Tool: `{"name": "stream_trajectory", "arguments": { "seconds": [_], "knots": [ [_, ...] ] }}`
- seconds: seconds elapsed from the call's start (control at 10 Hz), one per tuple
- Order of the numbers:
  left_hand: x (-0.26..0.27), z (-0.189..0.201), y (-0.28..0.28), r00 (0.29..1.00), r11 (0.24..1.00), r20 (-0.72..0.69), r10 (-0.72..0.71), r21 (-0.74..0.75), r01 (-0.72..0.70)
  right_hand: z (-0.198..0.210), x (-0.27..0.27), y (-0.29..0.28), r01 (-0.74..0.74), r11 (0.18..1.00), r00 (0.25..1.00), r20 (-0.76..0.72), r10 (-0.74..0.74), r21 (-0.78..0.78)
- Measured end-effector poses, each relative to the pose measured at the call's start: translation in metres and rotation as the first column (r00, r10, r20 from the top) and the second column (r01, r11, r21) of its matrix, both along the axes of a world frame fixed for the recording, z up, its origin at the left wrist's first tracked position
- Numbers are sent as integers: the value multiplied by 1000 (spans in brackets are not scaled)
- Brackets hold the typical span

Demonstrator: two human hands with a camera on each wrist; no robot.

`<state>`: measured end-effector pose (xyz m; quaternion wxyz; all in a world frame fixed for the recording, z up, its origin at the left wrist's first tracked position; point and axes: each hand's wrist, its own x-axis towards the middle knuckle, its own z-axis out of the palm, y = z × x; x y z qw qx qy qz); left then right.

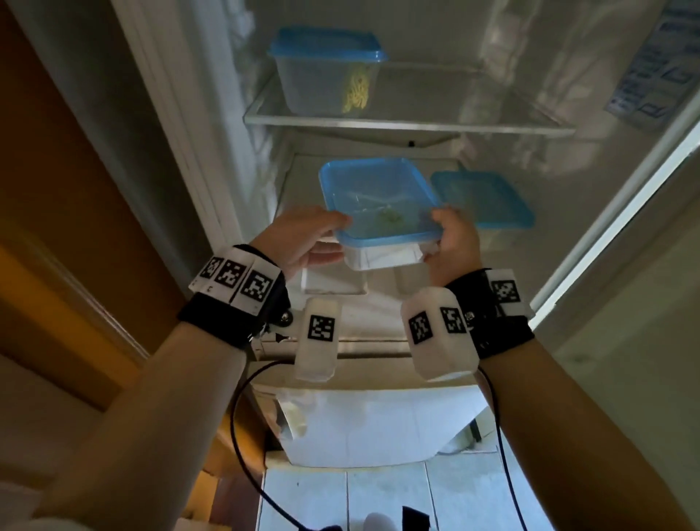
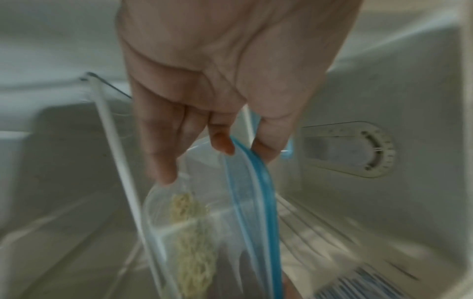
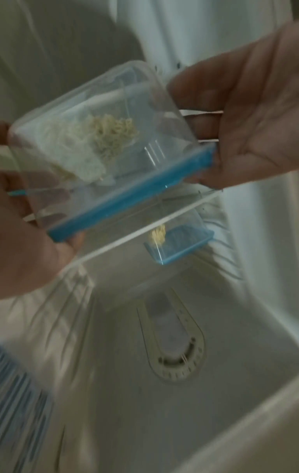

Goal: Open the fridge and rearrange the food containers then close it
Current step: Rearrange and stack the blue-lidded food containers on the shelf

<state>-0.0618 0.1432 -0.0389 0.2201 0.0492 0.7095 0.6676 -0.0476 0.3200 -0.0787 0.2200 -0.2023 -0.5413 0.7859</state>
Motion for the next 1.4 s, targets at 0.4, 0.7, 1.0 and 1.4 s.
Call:
{"name": "stream_trajectory", "arguments": {
  "seconds": [0.4,0.7,1.0,1.4],
  "knots": [
    [-84,-27,18,926,921,-13,376,110,-373,-14,-98,4,-248,968,936,264,232,28],
    [-122,-57,20,896,896,18,443,0,-443,-10,-109,-10,-357,932,907,264,328,68],
    [-101,-27,17,896,901,-133,423,-45,-432,8,-106,-5,-379,899,881,381,279,217],
    [-66,104,9,635,827,-536,556,432,-360,151,-59,-4,-257,890,935,-137,328,377]
  ]
}}
